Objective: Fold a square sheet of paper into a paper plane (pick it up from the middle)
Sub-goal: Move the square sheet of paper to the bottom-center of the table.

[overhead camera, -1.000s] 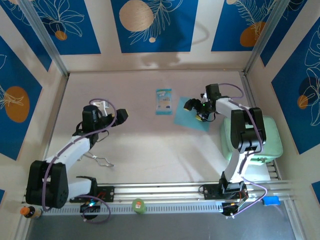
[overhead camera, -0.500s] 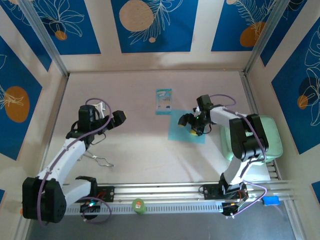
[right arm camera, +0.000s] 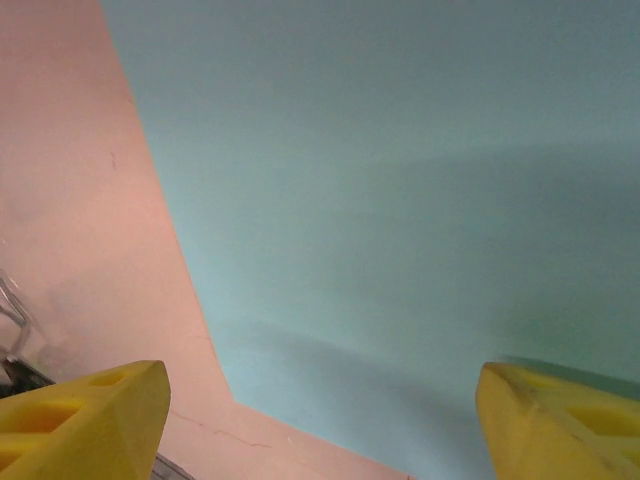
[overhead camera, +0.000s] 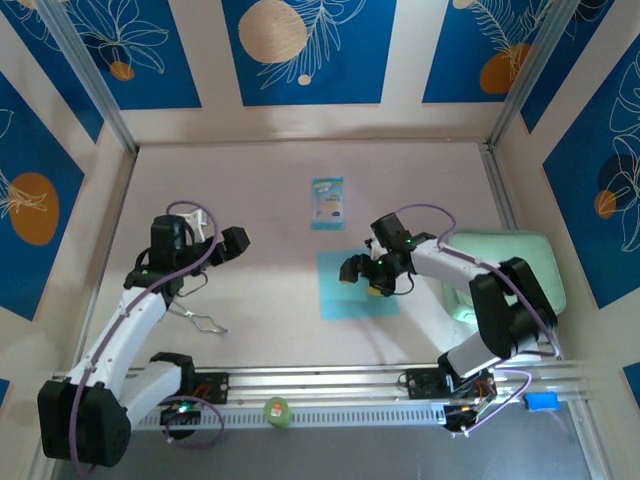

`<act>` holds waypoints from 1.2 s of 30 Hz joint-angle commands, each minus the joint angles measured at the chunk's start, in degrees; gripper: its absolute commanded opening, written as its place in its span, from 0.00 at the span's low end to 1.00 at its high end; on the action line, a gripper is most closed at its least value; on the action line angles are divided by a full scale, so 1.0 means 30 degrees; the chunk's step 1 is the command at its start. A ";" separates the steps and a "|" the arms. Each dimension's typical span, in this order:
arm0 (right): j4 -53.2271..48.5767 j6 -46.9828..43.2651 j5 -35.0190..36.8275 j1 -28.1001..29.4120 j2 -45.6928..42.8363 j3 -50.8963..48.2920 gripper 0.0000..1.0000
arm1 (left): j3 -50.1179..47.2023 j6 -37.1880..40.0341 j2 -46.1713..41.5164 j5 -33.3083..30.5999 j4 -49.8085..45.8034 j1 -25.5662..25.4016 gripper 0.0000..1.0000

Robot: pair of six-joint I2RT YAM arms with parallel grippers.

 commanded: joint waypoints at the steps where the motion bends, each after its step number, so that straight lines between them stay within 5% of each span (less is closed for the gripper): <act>1: -0.0542 0.1088 0.1582 -0.0153 -0.1103 0.0059 0.81 | -0.0451 0.0513 0.0297 0.0801 -0.0421 -0.0170 1.00; 18: -0.0030 -0.0858 -0.0294 0.0539 0.1752 -0.0428 0.78 | -0.2273 -0.1090 -0.1081 0.1085 0.1647 -0.0247 0.97; 30: 0.1305 0.3877 -0.0411 0.3474 0.3433 0.0886 0.78 | -0.2939 -0.2356 -0.1885 0.1012 0.1525 -0.1186 0.87; 36: 0.1822 0.4486 -0.0445 0.3379 0.1601 0.1189 0.79 | -0.2830 -0.2505 -0.1368 0.1165 0.1633 -0.1678 0.81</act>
